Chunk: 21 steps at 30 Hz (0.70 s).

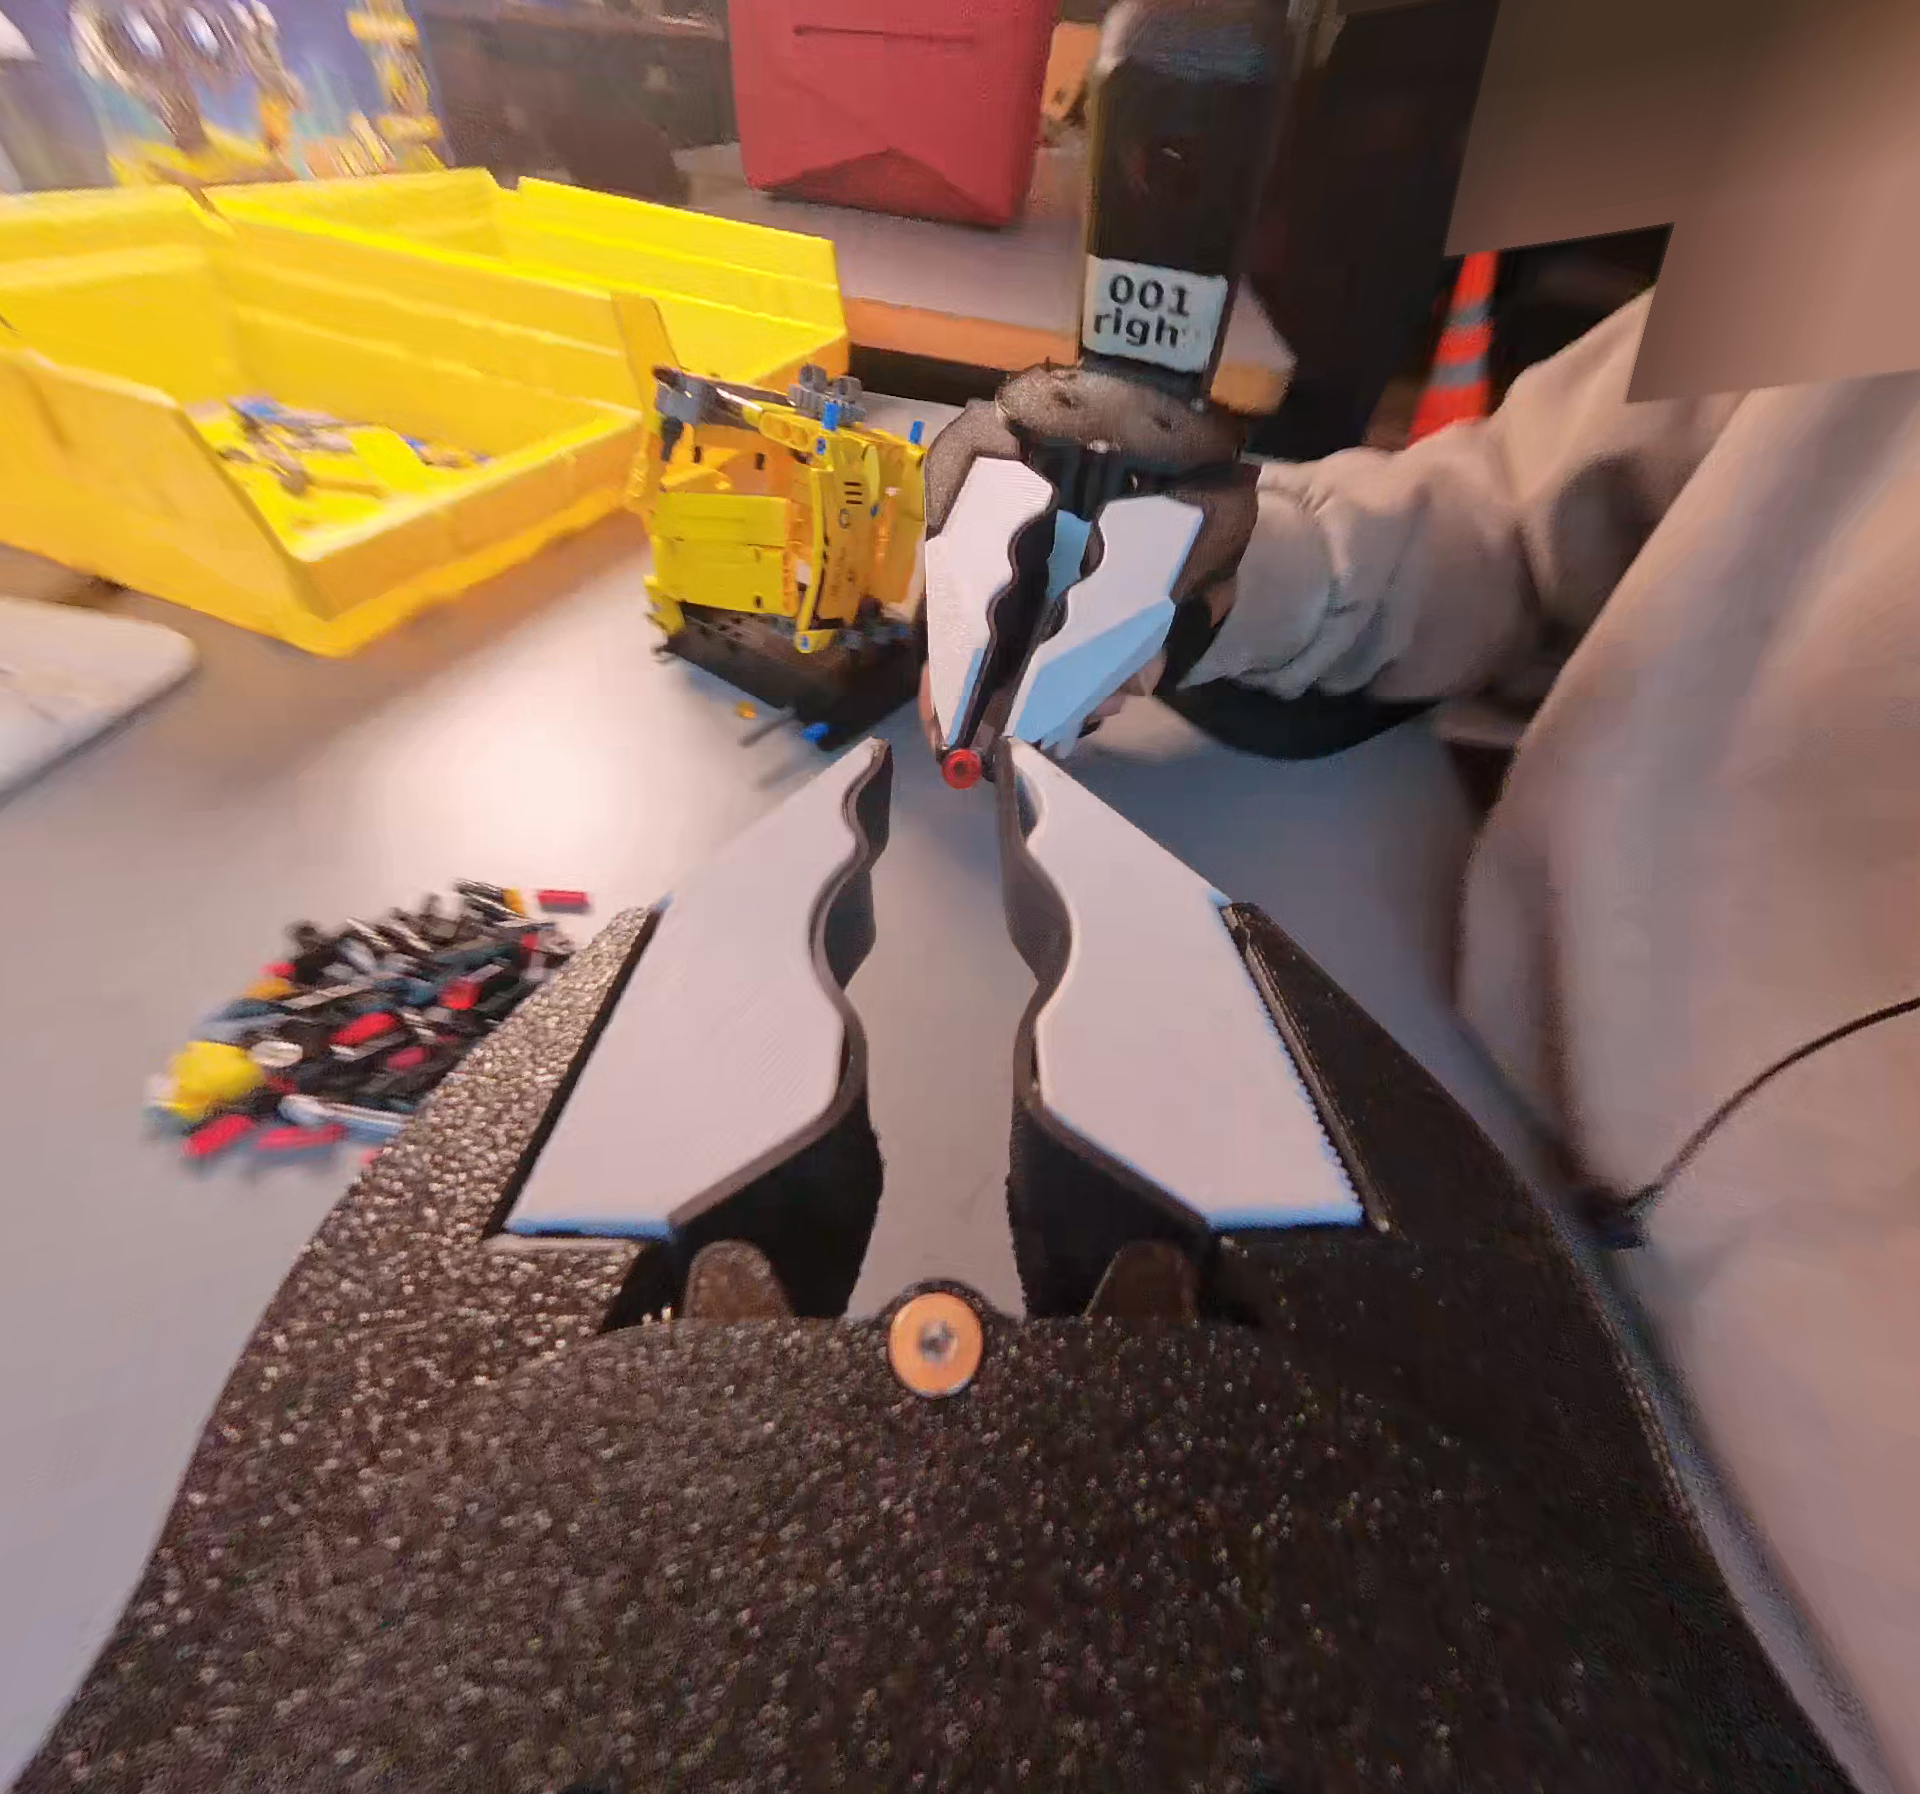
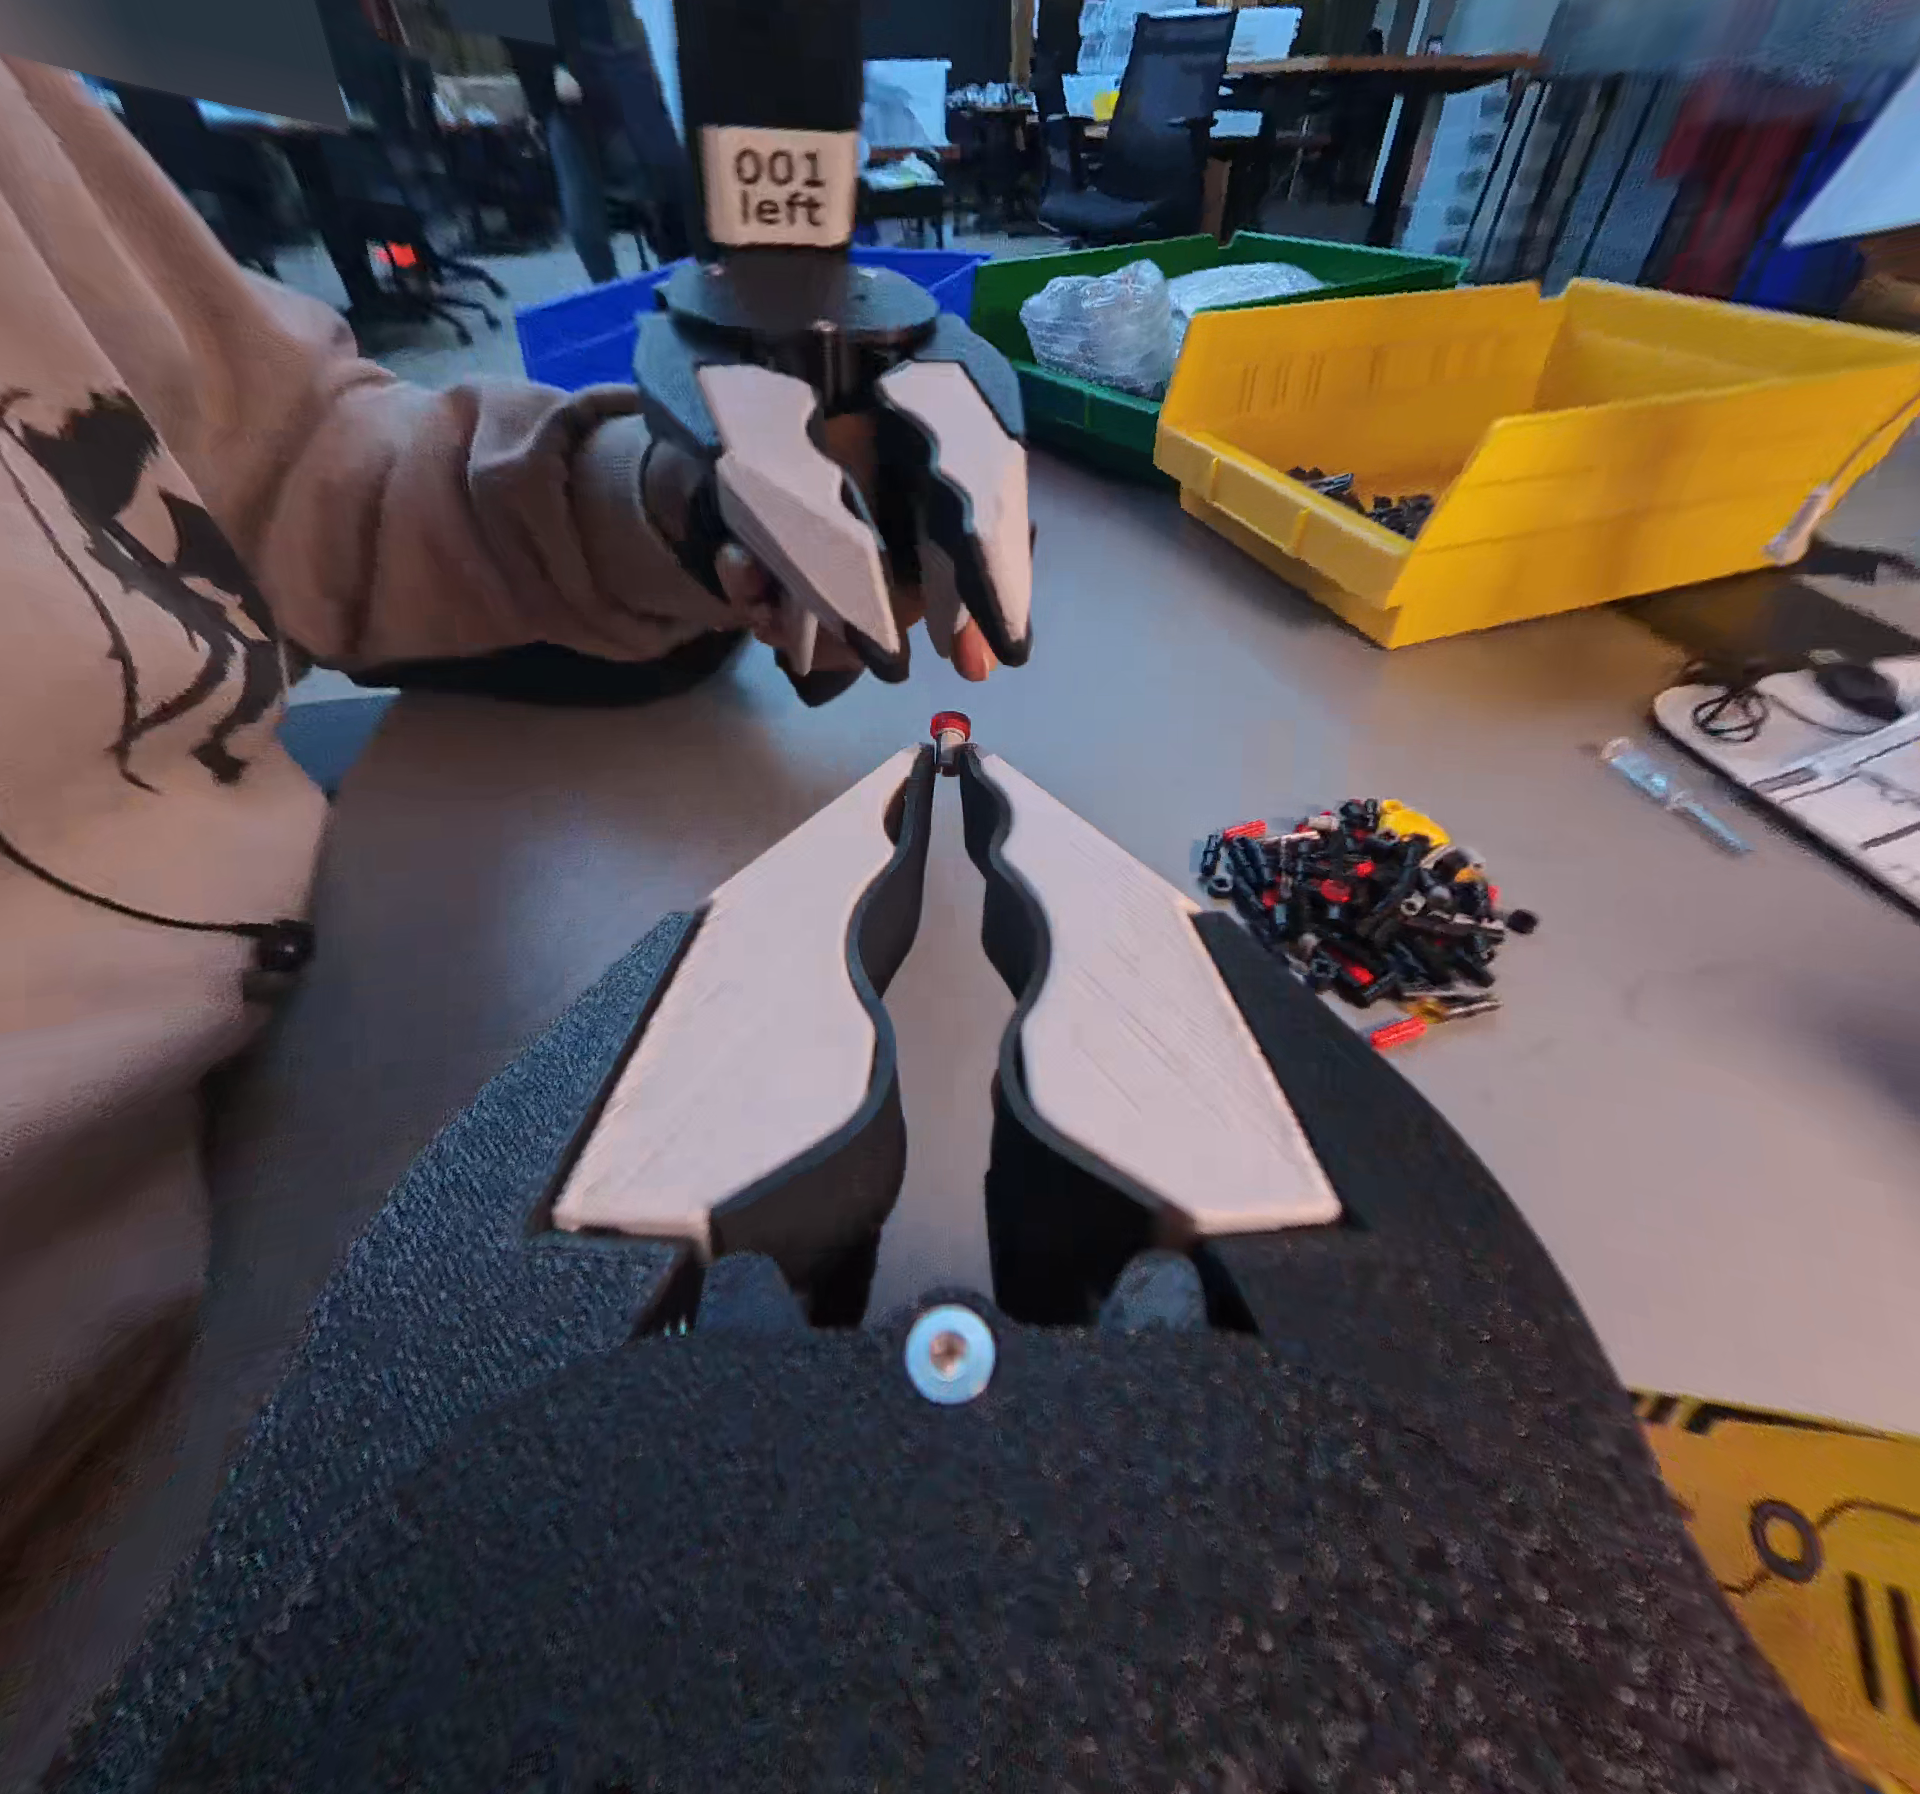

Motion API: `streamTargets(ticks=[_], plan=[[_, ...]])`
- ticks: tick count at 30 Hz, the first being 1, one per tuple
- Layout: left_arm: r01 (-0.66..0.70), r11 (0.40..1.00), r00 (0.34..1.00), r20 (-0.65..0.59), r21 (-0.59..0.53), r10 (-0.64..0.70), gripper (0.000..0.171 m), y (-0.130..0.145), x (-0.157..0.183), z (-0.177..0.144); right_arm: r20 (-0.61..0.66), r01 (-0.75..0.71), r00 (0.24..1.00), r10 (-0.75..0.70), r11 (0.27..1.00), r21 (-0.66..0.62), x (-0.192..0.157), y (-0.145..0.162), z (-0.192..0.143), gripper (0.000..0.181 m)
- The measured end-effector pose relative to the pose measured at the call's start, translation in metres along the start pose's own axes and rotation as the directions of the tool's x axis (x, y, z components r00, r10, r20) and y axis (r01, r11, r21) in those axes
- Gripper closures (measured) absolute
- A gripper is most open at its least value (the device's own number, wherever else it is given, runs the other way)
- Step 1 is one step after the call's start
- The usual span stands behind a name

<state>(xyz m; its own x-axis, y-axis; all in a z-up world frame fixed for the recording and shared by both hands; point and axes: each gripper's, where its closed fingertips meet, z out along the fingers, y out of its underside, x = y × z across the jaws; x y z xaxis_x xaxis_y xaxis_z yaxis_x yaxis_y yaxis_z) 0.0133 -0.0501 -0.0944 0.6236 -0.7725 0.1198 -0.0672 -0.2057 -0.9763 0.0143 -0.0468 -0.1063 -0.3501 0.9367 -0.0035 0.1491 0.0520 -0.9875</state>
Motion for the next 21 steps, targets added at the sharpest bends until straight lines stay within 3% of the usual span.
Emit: streamTargets(ticks=[3,8,21], plan=[[0.186,0.983,0.974,-0.13,-0.003,-0.185,0.152,0.003,0.009,0.002,-0.015,0.084,0.996,-0.084,0.996,0.007,-0.005,-0.003,0.0,0.177],[0.16,0.987,0.978,-0.13,-0.03,-0.163,0.163,0.008,0.014,0.007,-0.02,0.135,0.991,-0.135,0.991,0.004,-0.009,-0.005,0.0,0.177],[0.232,0.972,0.959,-0.157,-0.045,-0.236,0.164,0.011,0.014,0.007,-0.025,0.244,0.969,-0.246,0.967,-0.074,-0.012,0.005,0.002,0.178]])
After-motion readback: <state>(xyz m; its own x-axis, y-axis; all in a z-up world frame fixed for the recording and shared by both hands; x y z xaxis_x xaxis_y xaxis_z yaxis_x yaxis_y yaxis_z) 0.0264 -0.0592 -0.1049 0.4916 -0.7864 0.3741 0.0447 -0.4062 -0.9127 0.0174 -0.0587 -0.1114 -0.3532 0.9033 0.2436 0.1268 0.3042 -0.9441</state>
